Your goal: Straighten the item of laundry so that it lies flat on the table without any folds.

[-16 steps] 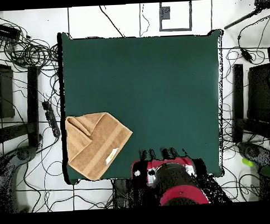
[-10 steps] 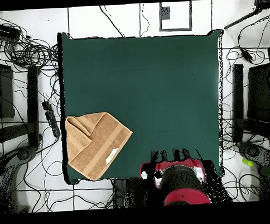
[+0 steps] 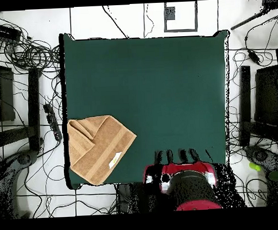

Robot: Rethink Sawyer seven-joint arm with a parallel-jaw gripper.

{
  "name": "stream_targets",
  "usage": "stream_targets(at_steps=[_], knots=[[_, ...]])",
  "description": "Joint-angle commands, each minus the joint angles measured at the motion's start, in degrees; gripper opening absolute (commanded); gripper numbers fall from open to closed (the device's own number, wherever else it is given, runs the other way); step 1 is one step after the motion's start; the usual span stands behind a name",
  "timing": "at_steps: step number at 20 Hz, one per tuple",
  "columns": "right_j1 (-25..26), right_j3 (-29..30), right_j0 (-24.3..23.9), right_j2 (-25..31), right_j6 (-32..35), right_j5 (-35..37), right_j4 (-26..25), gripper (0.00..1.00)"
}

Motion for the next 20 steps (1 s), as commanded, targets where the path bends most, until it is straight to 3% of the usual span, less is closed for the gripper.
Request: stream_targets(at_steps=[1, 4, 7, 10, 14, 17, 20], knots=[[8.7, 3.2, 4.0, 1.4, 12.2, -8.2, 10.9, 1.00], [12.8, 3.6, 5.7, 3.0, 14.5, -13.6, 13.9, 1.00], [16.5, 2.5, 8.9, 2.8, 23.3, -19.5, 13.1, 1.00], [19.1, -0.2, 13.9, -0.8, 32.1, -22.9, 9.5, 1.00], [22.0, -3.2, 19.7, -6.6, 37.4, -24.4, 6.7, 1.00], [25.0, -4.7, 22.1, -9.2, 38.6, -23.5, 5.6, 1.00], [30.8, -11.6, 23.9, -11.1, 42.0, -9.2, 0.5, 1.00]])
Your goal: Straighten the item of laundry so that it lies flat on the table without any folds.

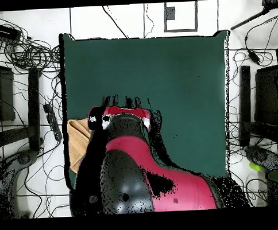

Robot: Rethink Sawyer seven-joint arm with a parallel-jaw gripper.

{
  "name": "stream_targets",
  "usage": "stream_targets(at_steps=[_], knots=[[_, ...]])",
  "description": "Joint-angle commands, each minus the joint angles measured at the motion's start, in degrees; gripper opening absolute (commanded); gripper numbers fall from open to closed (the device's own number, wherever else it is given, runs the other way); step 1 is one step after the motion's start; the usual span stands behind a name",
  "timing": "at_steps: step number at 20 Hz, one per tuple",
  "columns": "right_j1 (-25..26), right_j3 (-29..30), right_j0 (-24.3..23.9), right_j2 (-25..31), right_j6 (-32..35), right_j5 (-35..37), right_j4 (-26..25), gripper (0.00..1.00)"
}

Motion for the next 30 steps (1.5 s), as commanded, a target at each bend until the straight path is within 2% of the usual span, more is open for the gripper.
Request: stream_targets(at_steps=[1, 3, 6, 8, 10, 15, 21, 24, 28, 30], knots=[[13.8, -8.1, 4.1, -5.0, 21.7, 20.3, -7.6, 1.00], [16.3, -9.7, 4.2, -4.4, 20.9, 24.5, -9.2, 1.00], [20.3, -11.1, 7.1, -6.6, 23.4, 21.2, -13.6, 1.00], [24.9, -12.8, 9.0, -7.5, 25.4, 19.7, -16.1, 1.00], [29.3, -14.0, 10.7, -8.7, 27.7, 15.0, -17.6, 1.00], [35.5, -13.2, 12.3, -11.5, 29.9, 1.9, -17.5, 1.00], [37.7, -4.7, 4.1, -7.4, 18.9, -8.2, -17.5, 1.00], [40.4, -1.5, -3.4, -1.4, 14.2, -17.8, -19.7, 1.00], [46.2, -3.4, -6.6, 0.4, 15.3, -29.9, -24.6, 1.00], [47.3, -3.5, -7.6, 1.6, 16.7, -35.1, -26.4, 1.00]])
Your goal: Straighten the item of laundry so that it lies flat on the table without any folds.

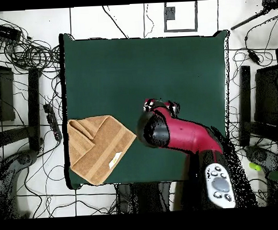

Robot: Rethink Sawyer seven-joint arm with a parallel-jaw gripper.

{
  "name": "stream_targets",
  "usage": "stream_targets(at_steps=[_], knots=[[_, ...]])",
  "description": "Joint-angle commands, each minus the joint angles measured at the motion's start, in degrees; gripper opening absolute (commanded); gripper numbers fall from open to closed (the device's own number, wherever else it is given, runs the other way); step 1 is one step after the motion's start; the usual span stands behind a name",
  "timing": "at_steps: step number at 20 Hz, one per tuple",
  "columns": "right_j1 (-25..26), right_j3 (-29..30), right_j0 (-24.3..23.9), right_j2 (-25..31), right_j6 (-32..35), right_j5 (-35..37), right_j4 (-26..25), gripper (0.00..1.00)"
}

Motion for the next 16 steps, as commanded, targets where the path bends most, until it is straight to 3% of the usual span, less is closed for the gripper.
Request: stream_targets(at_steps=[1, 6, 16], knots=[[8.5, 5.9, -3.3, 8.8, 8.2, -14.4, -6.6, 1.00], [6.8, 5.2, 2.3, 3.5, 9.7, -14.0, -4.4, 1.00], [5.0, 4.5, 5.7, 0.4, 9.0, -8.3, -2.1, 1.00]])
